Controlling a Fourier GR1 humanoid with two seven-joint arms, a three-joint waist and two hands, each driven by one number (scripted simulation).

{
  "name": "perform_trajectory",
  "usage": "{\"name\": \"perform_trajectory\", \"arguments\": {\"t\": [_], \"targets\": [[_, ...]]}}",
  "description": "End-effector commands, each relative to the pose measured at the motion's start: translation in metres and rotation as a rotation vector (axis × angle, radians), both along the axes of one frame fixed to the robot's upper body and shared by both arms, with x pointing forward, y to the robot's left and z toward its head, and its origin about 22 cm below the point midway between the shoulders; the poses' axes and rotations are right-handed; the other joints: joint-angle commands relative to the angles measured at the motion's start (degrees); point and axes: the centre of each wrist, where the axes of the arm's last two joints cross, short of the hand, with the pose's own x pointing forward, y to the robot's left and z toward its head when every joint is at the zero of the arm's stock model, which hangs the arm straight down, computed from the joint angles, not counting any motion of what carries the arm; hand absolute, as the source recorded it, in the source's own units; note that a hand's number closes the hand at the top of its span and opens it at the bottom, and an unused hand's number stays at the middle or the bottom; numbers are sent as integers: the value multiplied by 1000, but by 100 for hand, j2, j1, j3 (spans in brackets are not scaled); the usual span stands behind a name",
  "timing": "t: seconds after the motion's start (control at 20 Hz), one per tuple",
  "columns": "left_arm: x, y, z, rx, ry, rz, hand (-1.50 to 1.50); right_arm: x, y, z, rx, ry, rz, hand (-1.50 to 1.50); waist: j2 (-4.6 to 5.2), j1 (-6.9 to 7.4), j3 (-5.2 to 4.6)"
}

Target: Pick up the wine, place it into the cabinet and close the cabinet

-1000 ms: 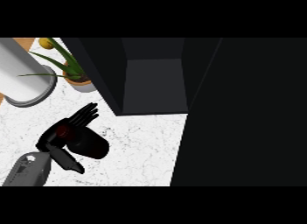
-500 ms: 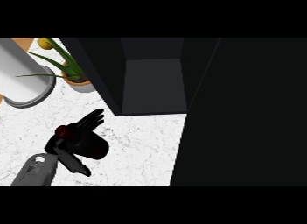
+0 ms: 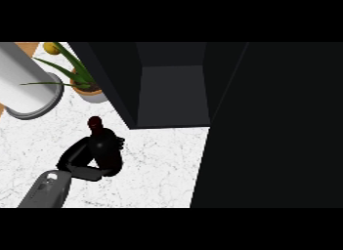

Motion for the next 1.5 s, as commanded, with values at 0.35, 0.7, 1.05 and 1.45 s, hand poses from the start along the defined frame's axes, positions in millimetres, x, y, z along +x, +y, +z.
{"name": "perform_trajectory", "arguments": {"t": [0.35, 0.7, 1.05, 1.45], "targets": [[-13, 7, -10, -128, -147, 58, 150, -30, -14, 16, 22, -78, -10, -150, -3, 26, 0], [-69, 1, -42, -52, -205, 573, 150, -25, -13, 12, 23, -56, -19, -150, -44, 175, 13], [-70, -7, -23, -126, -204, 468, 150, -39, -25, 19, 27, -61, -58, -150, -27, 162, 19], [-64, -52, 16, -186, -216, 409, 150, -35, -19, 11, 18, -67, -70, -150, -34, 174, 21]]}}
